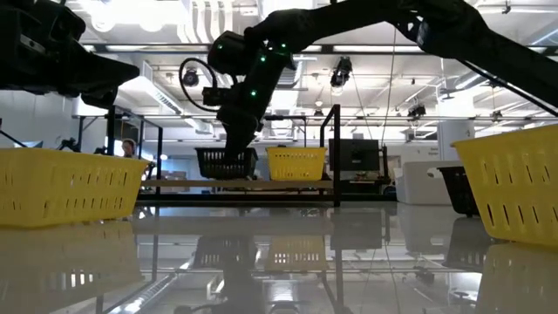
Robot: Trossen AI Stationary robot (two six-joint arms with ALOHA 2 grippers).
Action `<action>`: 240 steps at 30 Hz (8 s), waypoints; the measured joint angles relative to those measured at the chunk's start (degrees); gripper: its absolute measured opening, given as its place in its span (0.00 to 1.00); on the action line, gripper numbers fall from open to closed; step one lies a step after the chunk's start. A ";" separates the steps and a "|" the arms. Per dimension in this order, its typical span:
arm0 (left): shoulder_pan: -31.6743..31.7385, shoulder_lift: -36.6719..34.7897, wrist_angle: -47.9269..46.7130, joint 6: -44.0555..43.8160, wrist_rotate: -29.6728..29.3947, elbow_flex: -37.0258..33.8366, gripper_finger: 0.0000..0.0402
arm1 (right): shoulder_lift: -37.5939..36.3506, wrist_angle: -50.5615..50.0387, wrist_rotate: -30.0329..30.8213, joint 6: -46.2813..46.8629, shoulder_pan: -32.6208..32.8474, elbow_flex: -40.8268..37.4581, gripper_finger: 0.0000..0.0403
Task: Stack baskets on shelf by color
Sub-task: Put the middle black bin on the shelf, then put the bottom left white bin on the shelf
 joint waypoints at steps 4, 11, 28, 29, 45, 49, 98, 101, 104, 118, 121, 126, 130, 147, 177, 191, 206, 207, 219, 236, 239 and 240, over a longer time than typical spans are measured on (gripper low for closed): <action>0.00 0.16 0.04 -0.02 0.00 0.00 0.00 | 0.23 -0.34 0.00 0.60 0.00 -0.04 0.13; 0.00 0.34 0.01 -0.04 0.02 0.00 0.00 | -1.04 -0.85 -0.68 0.52 0.12 0.01 0.28; 0.00 0.32 0.32 -0.04 0.00 0.00 0.00 | -20.35 -4.34 -3.34 8.64 16.66 -21.10 0.27; 0.00 0.32 0.40 -0.04 0.01 0.00 0.00 | -22.62 -1.95 -2.11 10.13 18.16 -25.18 0.27; -0.16 4.46 20.03 1.02 -1.65 2.00 0.00 | -54.29 52.81 21.74 27.91 39.60 -82.13 0.24; -0.24 15.87 10.96 1.09 -6.73 12.29 0.00 | -56.69 60.66 24.01 29.51 40.53 -89.21 0.21; -45.29 97.28 -87.29 -117.17 15.11 99.87 0.64 | -40.60 95.20 23.51 23.05 43.74 -97.11 0.14; -46.78 97.16 -88.04 -122.55 14.81 99.01 0.68 | -40.58 95.18 23.50 22.95 43.76 -97.13 0.14; -47.21 97.13 -88.07 -125.56 14.71 96.30 0.67 | -40.31 95.13 23.51 23.01 43.88 -97.14 0.14; -46.69 96.09 -77.86 -127.71 14.21 84.35 0.54 | -40.31 95.15 23.50 22.99 45.35 -97.18 0.14; -46.53 96.10 -77.32 -127.69 14.65 83.39 0.47 | -40.31 95.15 23.50 23.01 45.38 -97.18 0.14; -46.49 96.01 -76.47 -127.60 14.88 83.31 0.28 | -40.31 95.15 23.50 23.01 45.38 -97.18 0.14; -46.50 95.96 -75.37 -127.48 14.99 84.24 0.08 | -40.31 95.15 23.50 23.01 45.38 -97.18 0.14; -44.33 95.88 -76.05 -120.99 -1.53 105.43 0.00 | -40.31 94.80 23.52 23.03 45.75 -97.20 0.14; -6.71 93.75 -66.57 -69.20 -14.88 90.74 0.00 | -40.33 93.13 24.02 24.96 50.50 -97.24 0.14; -6.65 93.77 -45.36 -63.88 -10.28 76.43 0.01 | -41.83 92.84 24.04 24.44 53.11 -97.24 0.14; -6.18 92.11 -50.24 -20.54 7.00 82.42 0.49 | -41.84 92.65 24.04 24.52 53.11 -97.24 0.14; -6.52 91.81 -52.62 -16.88 7.27 83.07 0.50 | -41.84 92.63 24.04 24.52 53.11 -97.24 0.14; -8.17 92.56 -61.33 3.45 2.67 81.01 0.51 | -41.84 92.14 24.04 25.47 53.11 -97.24 0.14; -7.99 95.38 -48.05 0.36 0.83 76.03 0.05 | -41.84 91.57 24.02 25.63 53.11 -97.24 0.14; -8.36 95.35 -48.33 -6.94 1.44 77.69 0.02 | -41.84 91.57 24.02 25.63 53.11 -97.24 0.14; -8.72 95.26 -48.31 -8.88 1.44 78.50 0.02 | -41.84 91.57 24.02 25.63 53.11 -97.24 0.14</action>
